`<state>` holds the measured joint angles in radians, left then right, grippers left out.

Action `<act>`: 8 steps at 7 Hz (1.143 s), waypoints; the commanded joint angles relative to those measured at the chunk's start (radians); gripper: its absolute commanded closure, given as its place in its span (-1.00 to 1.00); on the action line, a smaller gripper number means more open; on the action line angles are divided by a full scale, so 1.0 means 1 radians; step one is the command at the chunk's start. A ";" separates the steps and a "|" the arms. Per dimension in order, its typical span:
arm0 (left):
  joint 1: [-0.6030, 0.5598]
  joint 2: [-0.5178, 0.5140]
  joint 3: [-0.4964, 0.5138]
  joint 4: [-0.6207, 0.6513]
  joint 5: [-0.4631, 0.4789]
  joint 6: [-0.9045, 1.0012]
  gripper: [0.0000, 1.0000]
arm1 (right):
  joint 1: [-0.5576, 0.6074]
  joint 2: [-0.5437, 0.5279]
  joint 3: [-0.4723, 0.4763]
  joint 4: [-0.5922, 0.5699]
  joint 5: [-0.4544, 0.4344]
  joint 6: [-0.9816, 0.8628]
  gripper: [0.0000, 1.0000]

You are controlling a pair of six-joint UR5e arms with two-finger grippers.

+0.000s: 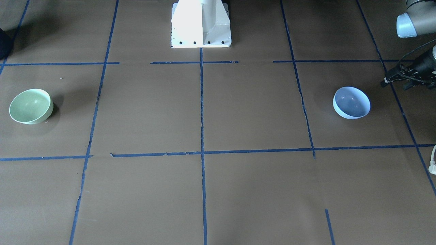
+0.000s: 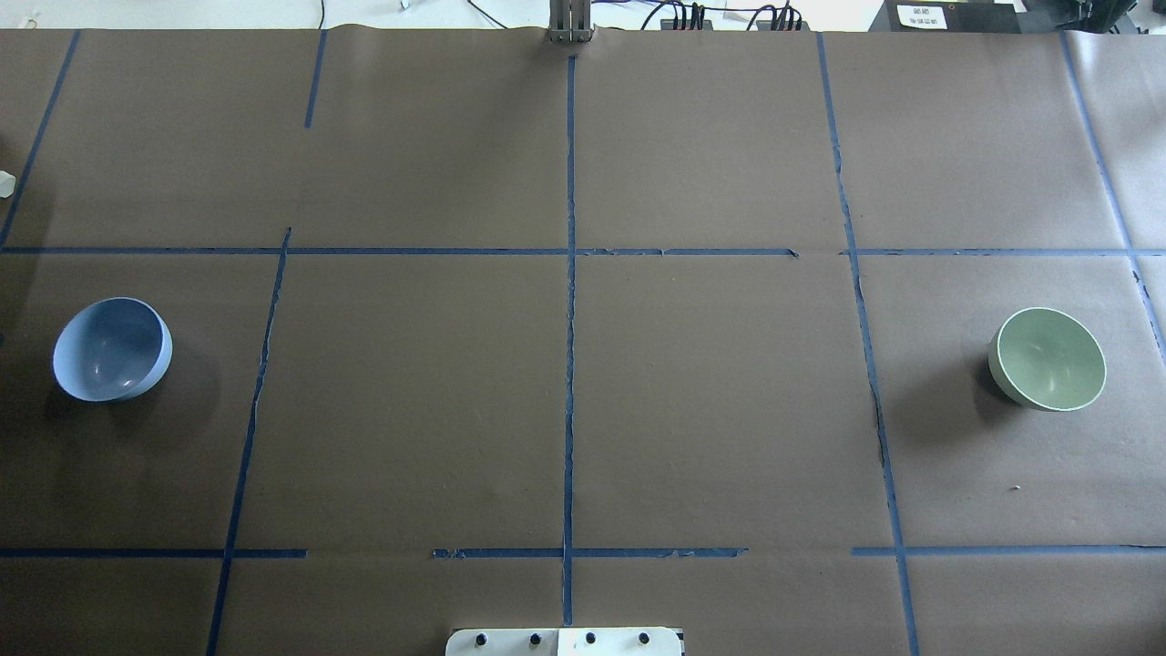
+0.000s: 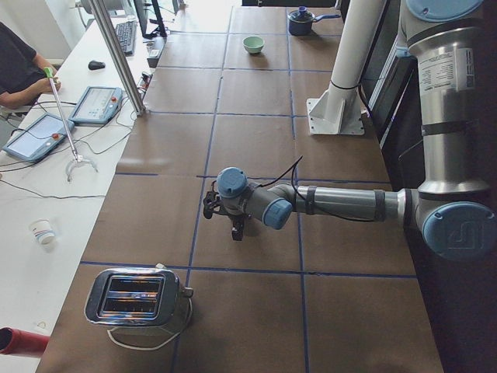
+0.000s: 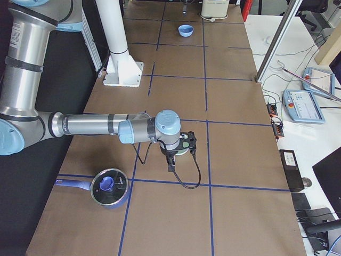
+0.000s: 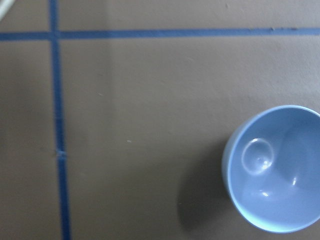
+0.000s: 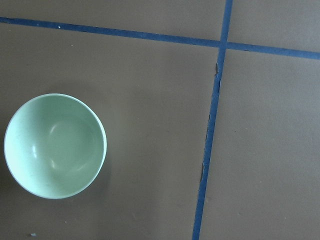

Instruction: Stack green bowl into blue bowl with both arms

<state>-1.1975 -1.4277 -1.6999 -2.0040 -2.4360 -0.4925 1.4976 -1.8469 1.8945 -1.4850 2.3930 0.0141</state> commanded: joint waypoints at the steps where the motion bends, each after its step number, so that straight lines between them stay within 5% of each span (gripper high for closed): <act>1: 0.048 -0.074 0.060 -0.012 0.014 -0.063 -0.99 | -0.002 0.000 0.000 -0.001 -0.001 -0.006 -1.00; 5: 0.105 -0.155 0.181 -0.044 0.014 -0.067 -0.88 | -0.002 0.000 0.000 0.000 -0.001 -0.009 -1.00; 8: 0.148 -0.157 0.197 -0.062 0.014 -0.066 0.39 | -0.002 0.000 0.002 0.000 0.000 -0.010 -1.00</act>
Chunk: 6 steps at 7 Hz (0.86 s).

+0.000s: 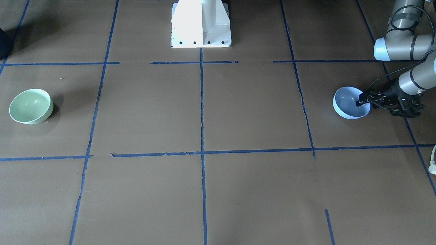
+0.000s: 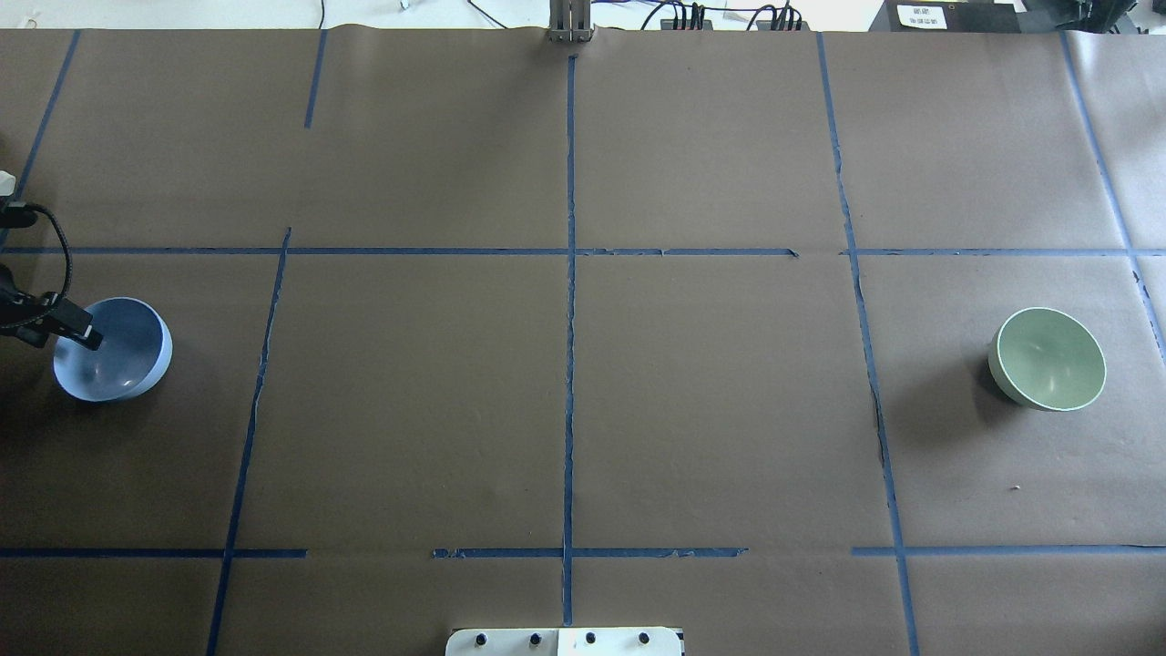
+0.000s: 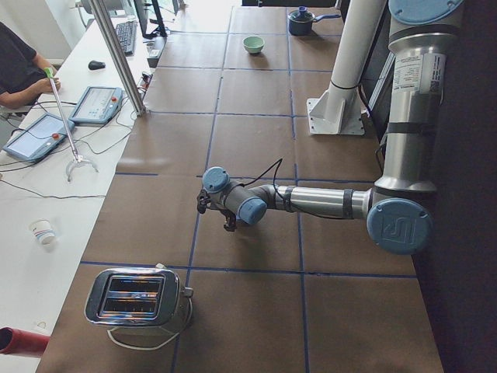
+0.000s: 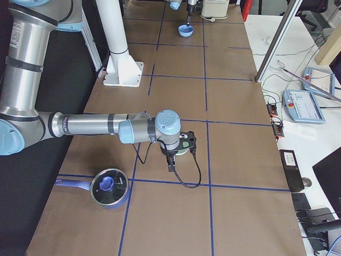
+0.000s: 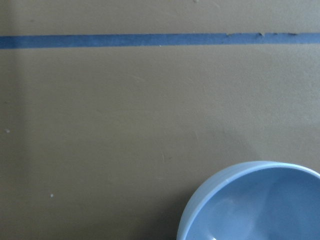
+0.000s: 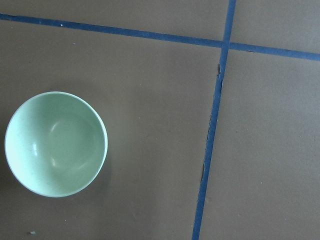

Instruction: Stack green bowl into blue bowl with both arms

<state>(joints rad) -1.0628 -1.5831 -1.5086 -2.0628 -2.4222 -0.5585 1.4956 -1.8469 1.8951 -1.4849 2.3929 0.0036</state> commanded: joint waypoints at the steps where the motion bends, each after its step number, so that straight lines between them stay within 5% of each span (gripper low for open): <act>1: 0.014 -0.003 -0.001 -0.005 -0.002 0.000 0.93 | 0.000 0.000 0.001 0.000 0.000 0.001 -1.00; 3: 0.014 -0.067 -0.013 -0.002 -0.012 -0.050 1.00 | 0.000 0.000 -0.001 0.000 -0.001 0.001 -1.00; 5: 0.039 -0.194 -0.125 0.004 -0.025 -0.365 1.00 | 0.000 0.000 -0.001 0.000 -0.001 0.003 -1.00; 6: 0.152 -0.268 -0.166 0.007 -0.008 -0.499 1.00 | 0.000 0.000 -0.001 0.000 -0.001 0.004 -1.00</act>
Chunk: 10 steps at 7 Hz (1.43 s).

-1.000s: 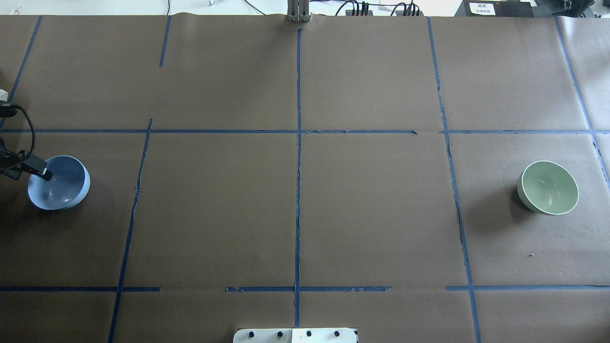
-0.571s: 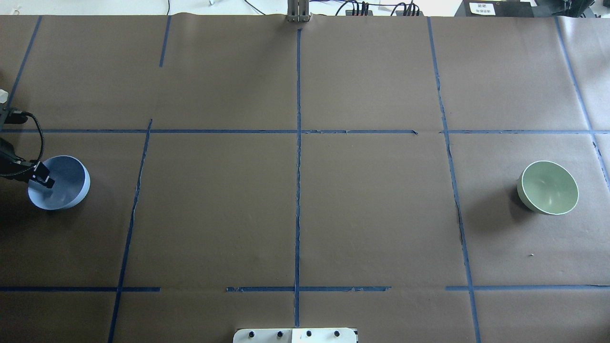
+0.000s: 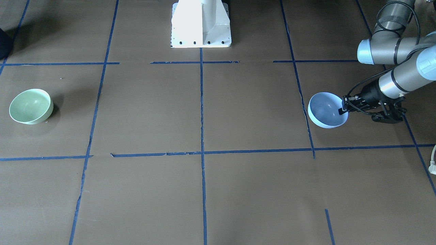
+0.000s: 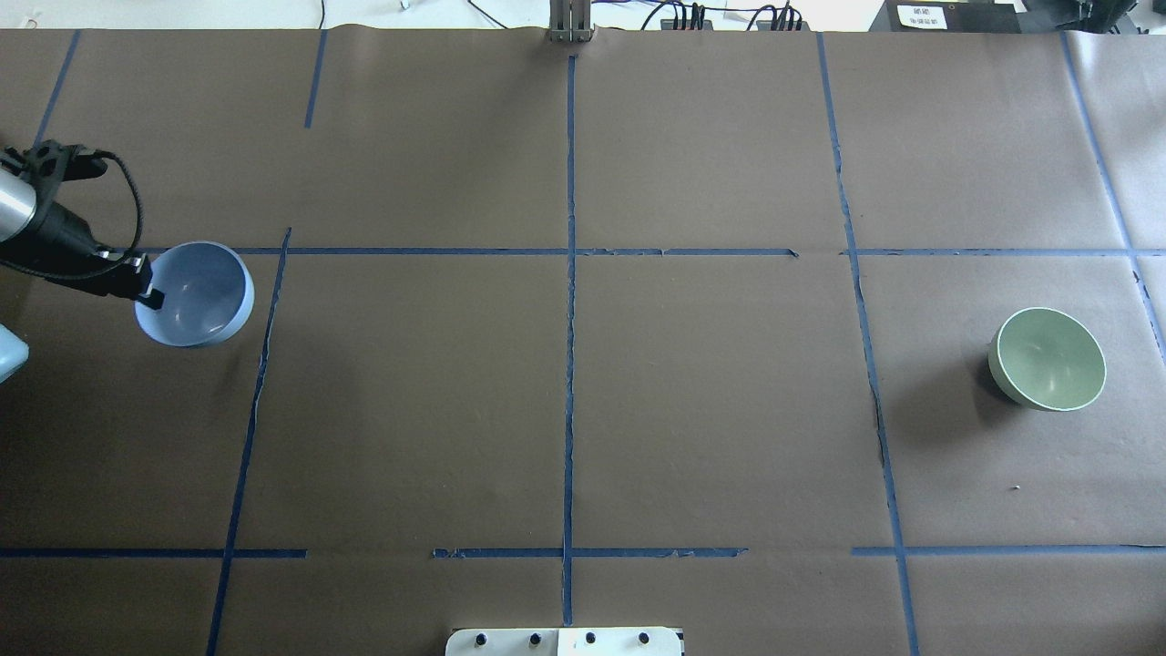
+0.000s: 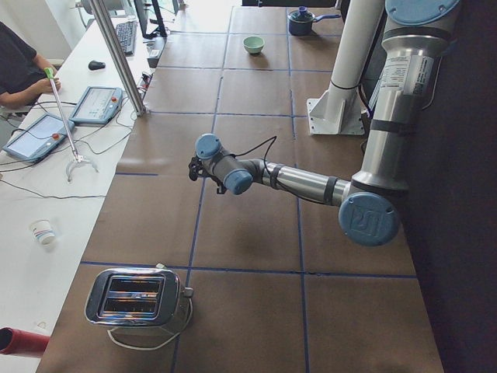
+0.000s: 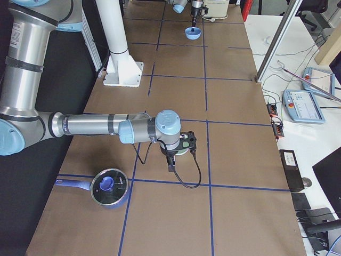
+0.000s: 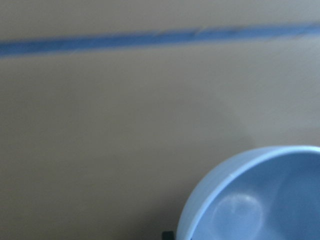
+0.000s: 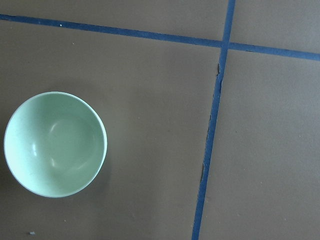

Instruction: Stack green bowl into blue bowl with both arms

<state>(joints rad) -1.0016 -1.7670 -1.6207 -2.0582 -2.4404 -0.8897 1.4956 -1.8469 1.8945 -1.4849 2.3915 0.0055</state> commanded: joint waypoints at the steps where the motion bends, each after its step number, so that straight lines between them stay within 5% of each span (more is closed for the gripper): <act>1: 0.203 -0.195 -0.048 0.007 0.082 -0.293 1.00 | 0.000 0.000 0.000 0.000 0.002 0.007 -1.00; 4: 0.395 -0.440 0.061 0.118 0.326 -0.350 1.00 | -0.003 0.000 0.000 -0.002 0.003 0.010 -1.00; 8: 0.432 -0.494 0.139 0.116 0.356 -0.347 0.99 | -0.005 0.000 -0.002 -0.002 0.003 0.011 -1.00; 10: 0.442 -0.497 0.145 0.115 0.362 -0.345 0.83 | -0.005 0.000 0.000 0.000 0.005 0.013 -1.00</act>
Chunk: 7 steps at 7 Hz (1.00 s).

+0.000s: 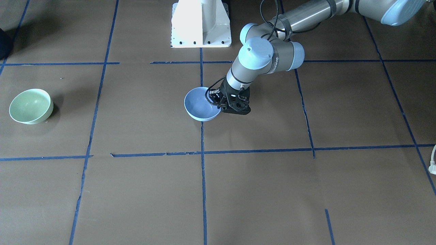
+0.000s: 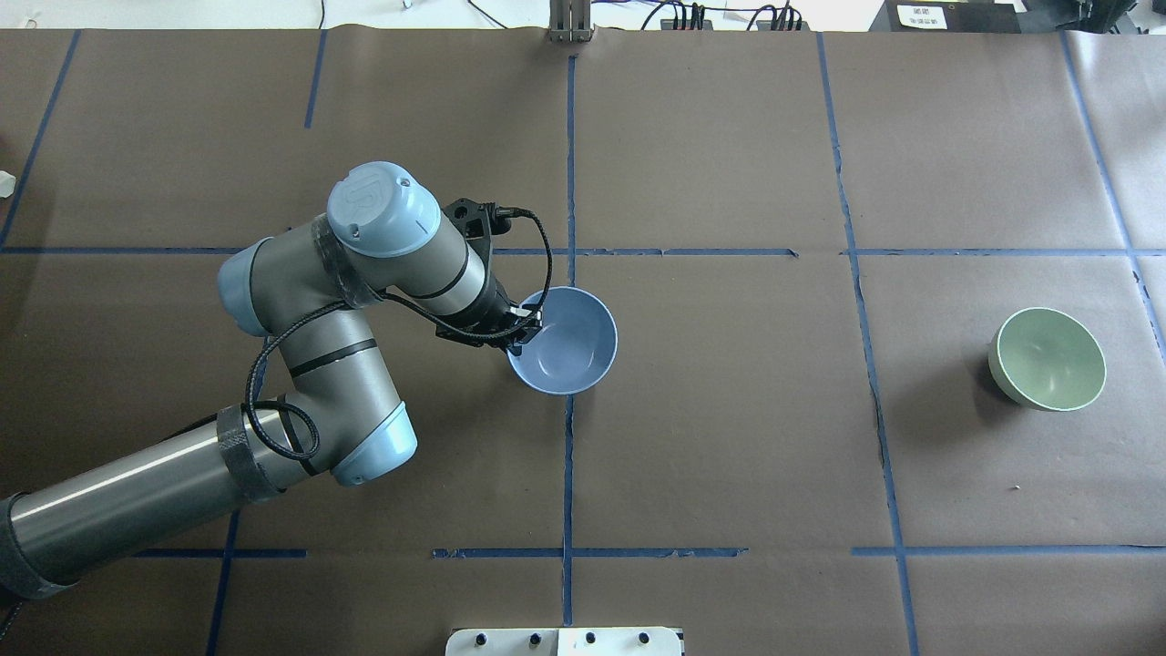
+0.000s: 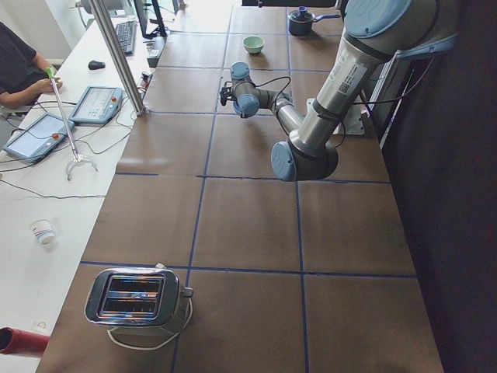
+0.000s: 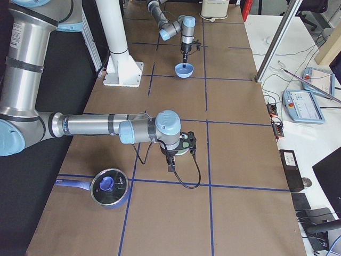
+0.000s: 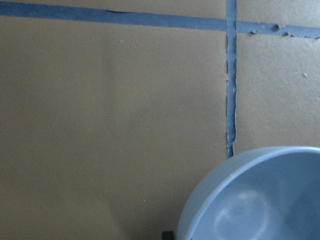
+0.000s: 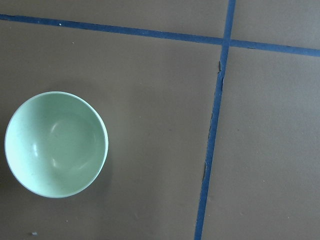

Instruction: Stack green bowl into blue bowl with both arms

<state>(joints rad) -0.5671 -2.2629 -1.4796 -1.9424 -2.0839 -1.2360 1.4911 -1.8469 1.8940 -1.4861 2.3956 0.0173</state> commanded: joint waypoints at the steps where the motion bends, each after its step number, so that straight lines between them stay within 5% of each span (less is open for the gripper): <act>1: 0.013 -0.001 0.004 -0.003 0.017 0.001 0.66 | 0.000 0.000 0.000 0.001 0.000 0.001 -1.00; 2: 0.015 0.000 0.004 -0.004 0.019 0.001 0.57 | 0.000 0.000 0.000 0.001 0.002 0.001 -1.00; 4: 0.015 0.000 -0.004 -0.009 0.018 0.003 -0.33 | 0.000 0.000 0.000 0.000 0.004 0.001 -1.00; 5: 0.007 0.003 -0.027 -0.013 0.016 -0.006 -0.99 | 0.000 0.000 -0.001 0.000 0.004 0.004 -1.00; 7: -0.054 0.069 -0.166 -0.003 0.007 -0.055 -1.00 | -0.081 0.006 -0.003 0.066 0.037 0.157 -0.99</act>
<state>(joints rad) -0.5841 -2.2362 -1.5707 -1.9498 -2.0701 -1.2634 1.4551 -1.8452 1.8921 -1.4678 2.4192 0.0819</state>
